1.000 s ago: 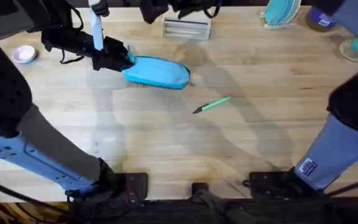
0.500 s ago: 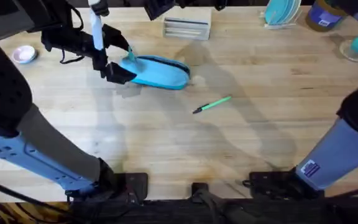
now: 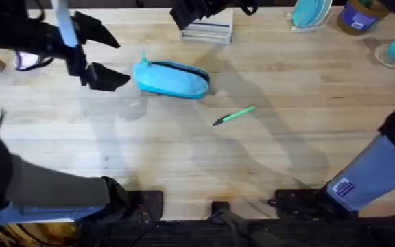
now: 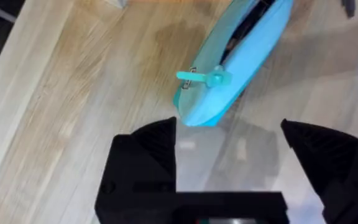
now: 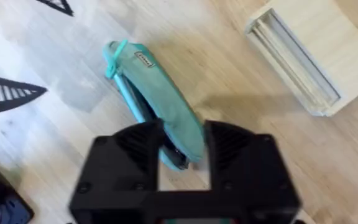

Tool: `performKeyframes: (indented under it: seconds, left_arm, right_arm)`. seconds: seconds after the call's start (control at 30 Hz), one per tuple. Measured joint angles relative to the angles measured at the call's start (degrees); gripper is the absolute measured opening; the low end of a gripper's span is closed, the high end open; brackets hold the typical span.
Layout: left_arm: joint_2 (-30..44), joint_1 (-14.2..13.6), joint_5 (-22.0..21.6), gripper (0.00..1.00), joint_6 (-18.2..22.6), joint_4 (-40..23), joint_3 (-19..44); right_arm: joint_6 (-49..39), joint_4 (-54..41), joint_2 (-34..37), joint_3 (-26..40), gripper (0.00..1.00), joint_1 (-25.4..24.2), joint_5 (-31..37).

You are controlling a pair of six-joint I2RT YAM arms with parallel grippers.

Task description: Unzip the bag, pick up the pens from the table one at a time and place them inside, then zip the bag closed.

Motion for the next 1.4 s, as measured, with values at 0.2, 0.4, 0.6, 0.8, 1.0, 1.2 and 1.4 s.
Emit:
performKeyframes:
  seconds: [0.2, 0.4, 0.6, 0.8, 1.0, 1.2, 1.4]
  left_arm:
    - [-7.4, 3.1, 0.0, 0.993, 0.0, -7.6, 0.3]
    - [-12.0, 3.3, -0.3, 0.993, 0.0, -11.9, 0.3]
    - [-14.5, 3.3, -0.7, 0.993, 0.0, -12.7, 0.3]
    - [-15.4, 3.3, -1.3, 0.993, 0.0, -13.1, 0.3]
    - [-15.4, 3.3, -1.6, 0.994, 0.0, -13.2, 0.3]
    - [-15.4, 3.3, -1.8, 0.994, 0.0, -13.2, 0.3]
    - [-15.4, 3.3, -1.8, 0.993, 0.0, -13.2, 0.3]
  right_arm:
    - [-3.4, -1.1, -0.1, 0.0, 0.034, 2.5, 0.0]
    - [-7.6, -2.6, 0.0, 0.0, 0.03, 5.3, -0.4]
    - [-13.7, -4.2, 2.9, 0.0, 0.03, 7.5, -2.1]
    - [-16.4, -4.2, 6.9, 0.0, 0.03, 8.2, -2.4]
    - [-17.5, -3.3, 8.7, 0.0, 0.03, 8.1, -2.4]
    - [-18.1, -1.8, 9.6, 0.0, 0.03, 8.1, -0.2]
    - [-18.4, -1.4, 9.8, 0.0, 0.03, 8.1, 0.9]
